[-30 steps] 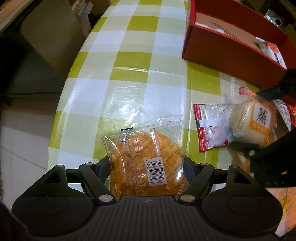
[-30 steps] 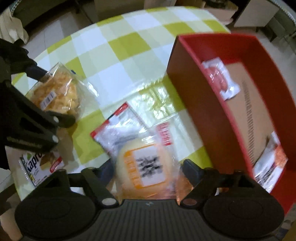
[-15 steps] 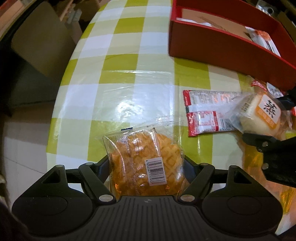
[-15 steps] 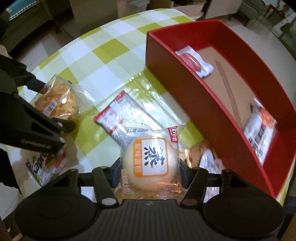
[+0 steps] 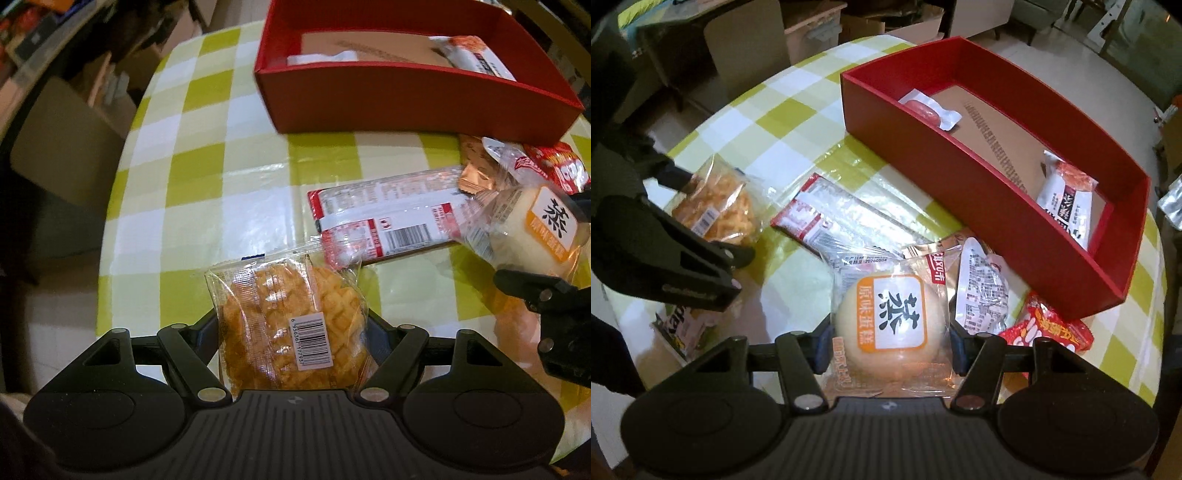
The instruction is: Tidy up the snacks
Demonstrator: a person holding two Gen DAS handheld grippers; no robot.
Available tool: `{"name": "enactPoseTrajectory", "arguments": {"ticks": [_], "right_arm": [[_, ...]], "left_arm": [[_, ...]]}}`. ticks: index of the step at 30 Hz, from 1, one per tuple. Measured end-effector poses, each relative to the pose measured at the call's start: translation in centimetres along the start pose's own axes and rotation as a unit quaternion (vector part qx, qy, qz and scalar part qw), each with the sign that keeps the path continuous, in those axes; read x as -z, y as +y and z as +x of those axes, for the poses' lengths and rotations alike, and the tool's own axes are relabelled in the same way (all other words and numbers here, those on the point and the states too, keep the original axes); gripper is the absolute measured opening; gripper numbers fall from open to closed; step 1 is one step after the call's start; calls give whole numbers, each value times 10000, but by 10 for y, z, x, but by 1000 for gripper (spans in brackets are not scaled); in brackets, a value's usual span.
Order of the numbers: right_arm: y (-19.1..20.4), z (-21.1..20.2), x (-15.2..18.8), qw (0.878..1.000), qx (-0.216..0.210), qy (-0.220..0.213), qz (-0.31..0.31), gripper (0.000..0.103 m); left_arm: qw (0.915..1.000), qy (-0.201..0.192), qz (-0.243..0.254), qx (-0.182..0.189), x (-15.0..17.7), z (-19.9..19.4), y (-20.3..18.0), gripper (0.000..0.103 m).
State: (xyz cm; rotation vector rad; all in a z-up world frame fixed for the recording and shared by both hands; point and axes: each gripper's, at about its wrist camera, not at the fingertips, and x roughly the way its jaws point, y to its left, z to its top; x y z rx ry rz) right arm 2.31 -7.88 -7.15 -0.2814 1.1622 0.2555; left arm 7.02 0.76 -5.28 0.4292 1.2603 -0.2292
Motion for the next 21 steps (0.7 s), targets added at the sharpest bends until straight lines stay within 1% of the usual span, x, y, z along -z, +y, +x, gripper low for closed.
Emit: {"name": "enactPoseTrajectory", "arguments": {"ticks": [8, 12, 21], "right_arm": [[-11, -18, 0, 9993, 66, -259, 250, 65], [-10, -21, 4, 9992, 75, -269, 280, 65], [-18, -29, 8, 9984, 266, -363, 347, 65]], "left_arm": [[9996, -116, 184, -172, -3, -6, -13, 81], [9990, -236, 296, -250, -2, -12, -17, 81], [9968, -468, 492, -419, -5, -22, -27, 81]]}}
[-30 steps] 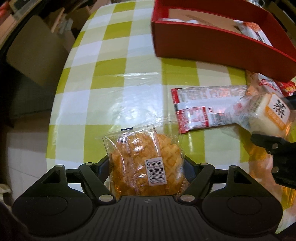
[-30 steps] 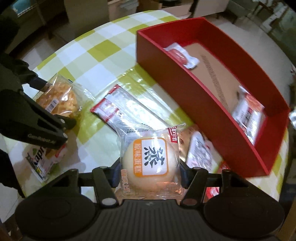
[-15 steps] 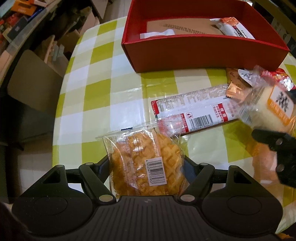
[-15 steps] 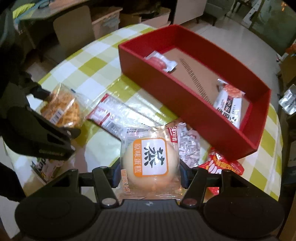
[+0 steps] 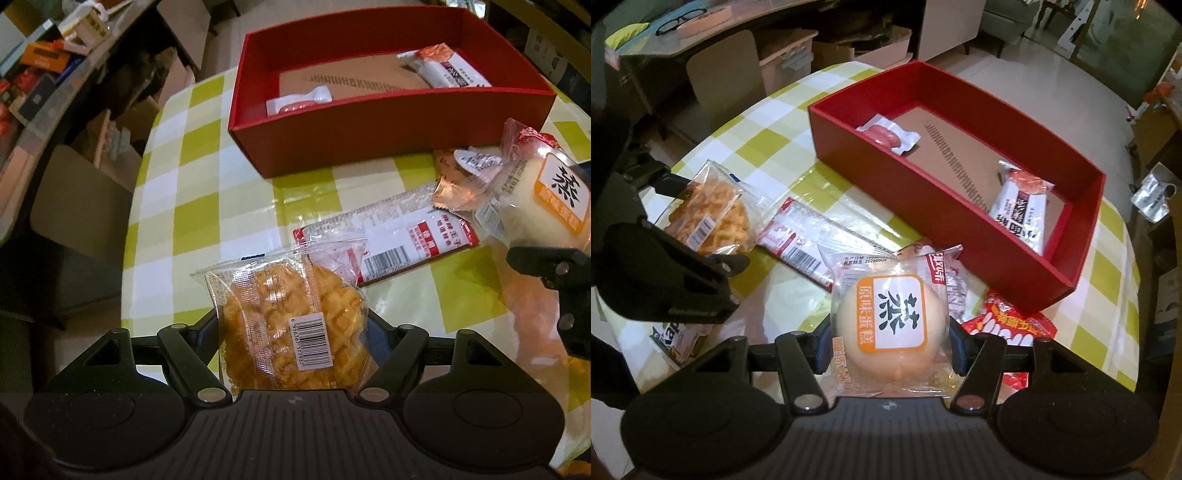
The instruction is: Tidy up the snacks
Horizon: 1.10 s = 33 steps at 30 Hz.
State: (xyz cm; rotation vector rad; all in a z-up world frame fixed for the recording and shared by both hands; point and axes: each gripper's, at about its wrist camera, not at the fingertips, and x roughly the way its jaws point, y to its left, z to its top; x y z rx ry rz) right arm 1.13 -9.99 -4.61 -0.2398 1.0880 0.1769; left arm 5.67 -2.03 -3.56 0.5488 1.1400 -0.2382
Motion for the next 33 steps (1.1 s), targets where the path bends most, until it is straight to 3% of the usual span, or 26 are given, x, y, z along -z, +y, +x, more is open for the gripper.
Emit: {"name": "enactPoseTrajectory", "arguments": {"ticks": [22, 33], "right_arm": [[-38, -22, -21, 9976, 475, -430, 256, 65], [-56, -27, -40, 9950, 697, -638, 338, 65]], "left_arm": [[9978, -638, 37, -181, -44, -30, -12, 81], [9969, -750, 24, -229, -70, -30, -15, 81]]}}
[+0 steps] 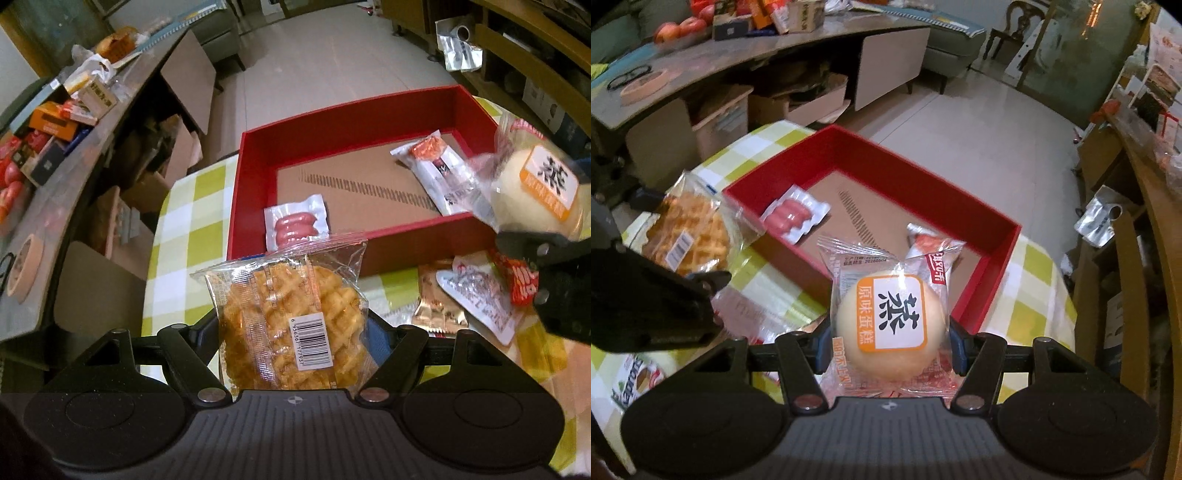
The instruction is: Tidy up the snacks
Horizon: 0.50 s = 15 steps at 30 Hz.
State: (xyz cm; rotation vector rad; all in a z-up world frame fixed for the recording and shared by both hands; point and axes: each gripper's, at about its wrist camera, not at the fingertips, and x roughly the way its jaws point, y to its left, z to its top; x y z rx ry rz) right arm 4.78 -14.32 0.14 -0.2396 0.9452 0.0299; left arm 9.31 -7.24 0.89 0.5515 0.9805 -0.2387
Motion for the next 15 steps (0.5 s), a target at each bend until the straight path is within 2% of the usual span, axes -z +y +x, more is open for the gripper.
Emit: {"name": "enactPoseTrajectory", "arguments": {"ticks": [15], "right_arm": [[-29, 28, -32, 9995, 91, -91, 271, 65]], "left_arm": [[9996, -35, -271, 35, -45, 22, 4, 81]]}}
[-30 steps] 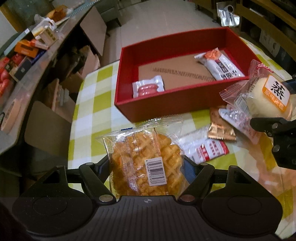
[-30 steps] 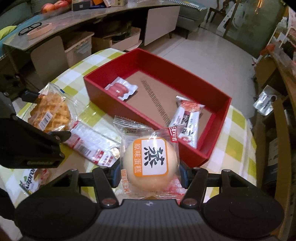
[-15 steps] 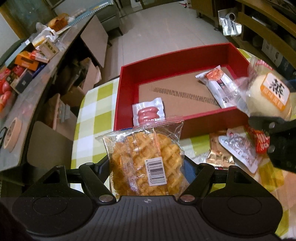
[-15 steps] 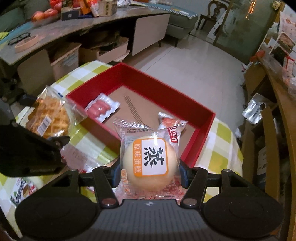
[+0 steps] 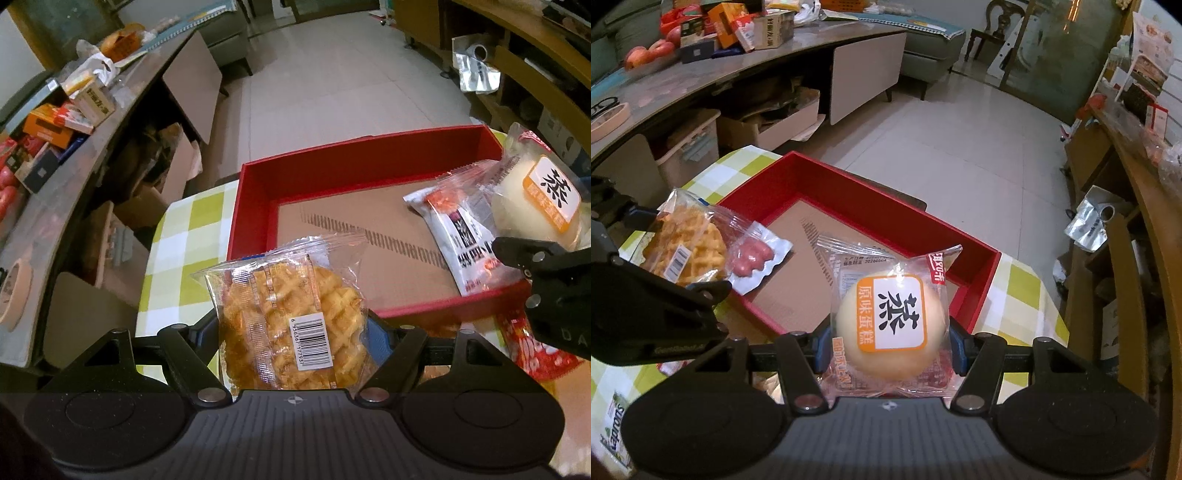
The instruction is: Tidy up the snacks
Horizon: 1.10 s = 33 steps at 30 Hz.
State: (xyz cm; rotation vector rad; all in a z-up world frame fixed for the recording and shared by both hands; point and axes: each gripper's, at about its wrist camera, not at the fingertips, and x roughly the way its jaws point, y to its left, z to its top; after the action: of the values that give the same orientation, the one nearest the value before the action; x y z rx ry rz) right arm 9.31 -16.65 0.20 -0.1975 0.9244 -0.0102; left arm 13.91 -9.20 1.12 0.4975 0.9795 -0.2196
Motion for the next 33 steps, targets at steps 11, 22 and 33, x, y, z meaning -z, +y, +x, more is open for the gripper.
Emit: {"name": "enactPoseTrajectory", "arguments": {"ticks": [11, 22, 33], "right_arm": [[-8, 24, -12, 10000, -23, -9, 73, 65], [-10, 50, -22, 10000, -27, -22, 63, 65], [-17, 74, -22, 9998, -125, 31, 155, 65]], "left_arm": [[9999, 6, -120, -64, -22, 18, 0, 81], [9997, 96, -191, -110, -38, 41, 1, 81], [9996, 203, -176, -72, -49, 64, -6, 81]]}}
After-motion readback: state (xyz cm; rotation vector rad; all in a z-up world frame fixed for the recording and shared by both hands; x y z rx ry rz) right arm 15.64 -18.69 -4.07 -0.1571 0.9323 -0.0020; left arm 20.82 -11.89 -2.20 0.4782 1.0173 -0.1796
